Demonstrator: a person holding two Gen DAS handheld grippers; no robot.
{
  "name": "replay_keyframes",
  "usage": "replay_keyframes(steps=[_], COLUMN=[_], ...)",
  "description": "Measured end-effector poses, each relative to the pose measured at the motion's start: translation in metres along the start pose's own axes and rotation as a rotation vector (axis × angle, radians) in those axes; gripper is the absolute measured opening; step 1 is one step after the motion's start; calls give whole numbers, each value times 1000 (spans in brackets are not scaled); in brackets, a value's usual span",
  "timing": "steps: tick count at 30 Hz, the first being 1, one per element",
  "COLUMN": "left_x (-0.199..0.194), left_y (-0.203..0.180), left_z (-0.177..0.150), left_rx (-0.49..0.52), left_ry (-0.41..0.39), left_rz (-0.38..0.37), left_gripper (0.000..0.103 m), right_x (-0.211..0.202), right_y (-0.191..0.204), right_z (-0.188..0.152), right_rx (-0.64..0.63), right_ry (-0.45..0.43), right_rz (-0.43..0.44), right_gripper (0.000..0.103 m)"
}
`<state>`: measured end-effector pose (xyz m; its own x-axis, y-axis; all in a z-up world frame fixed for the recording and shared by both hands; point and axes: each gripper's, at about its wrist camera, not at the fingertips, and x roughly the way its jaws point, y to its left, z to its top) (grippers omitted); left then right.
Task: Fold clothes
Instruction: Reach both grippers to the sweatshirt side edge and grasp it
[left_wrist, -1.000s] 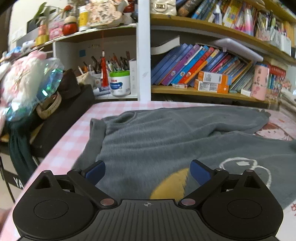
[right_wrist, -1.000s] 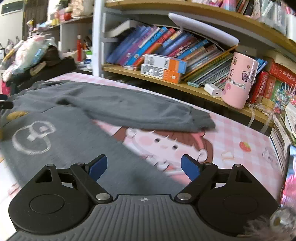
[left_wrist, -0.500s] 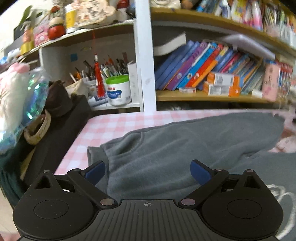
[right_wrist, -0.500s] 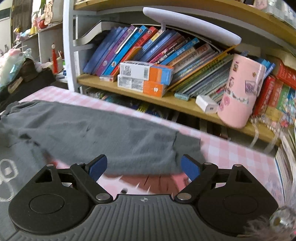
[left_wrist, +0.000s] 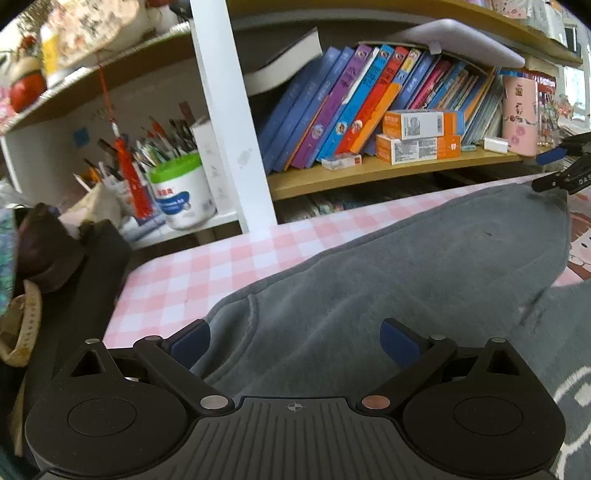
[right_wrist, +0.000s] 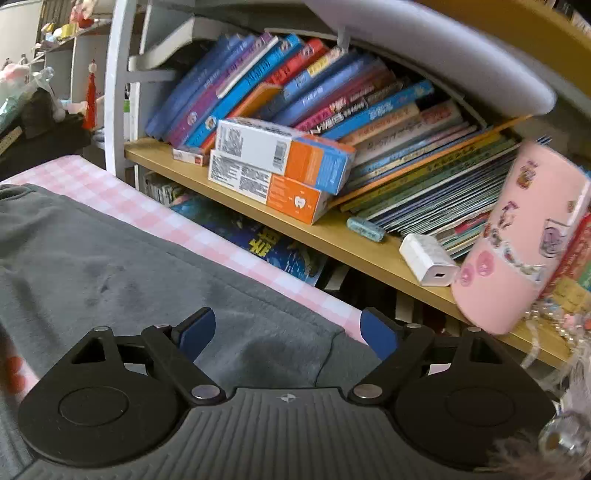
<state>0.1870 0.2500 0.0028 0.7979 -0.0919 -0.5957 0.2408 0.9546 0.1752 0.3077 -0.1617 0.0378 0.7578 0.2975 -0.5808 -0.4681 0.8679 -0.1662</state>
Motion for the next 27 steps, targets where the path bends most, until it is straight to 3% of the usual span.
replay_keyframes(steps=[11, 21, 27], left_x=[52, 79, 89], left_y=[18, 13, 16], left_z=[29, 34, 35], left_rx=[25, 82, 97], left_ry=[12, 38, 64], left_rz=[93, 5, -40], left_gripper=[99, 99, 99], right_x=[31, 50, 62], right_y=[-25, -27, -29], right_z=[12, 13, 8], right_rx=[35, -17, -19], right_ry=[6, 41, 82], right_rz=[17, 69, 100], right_gripper=[83, 79, 70])
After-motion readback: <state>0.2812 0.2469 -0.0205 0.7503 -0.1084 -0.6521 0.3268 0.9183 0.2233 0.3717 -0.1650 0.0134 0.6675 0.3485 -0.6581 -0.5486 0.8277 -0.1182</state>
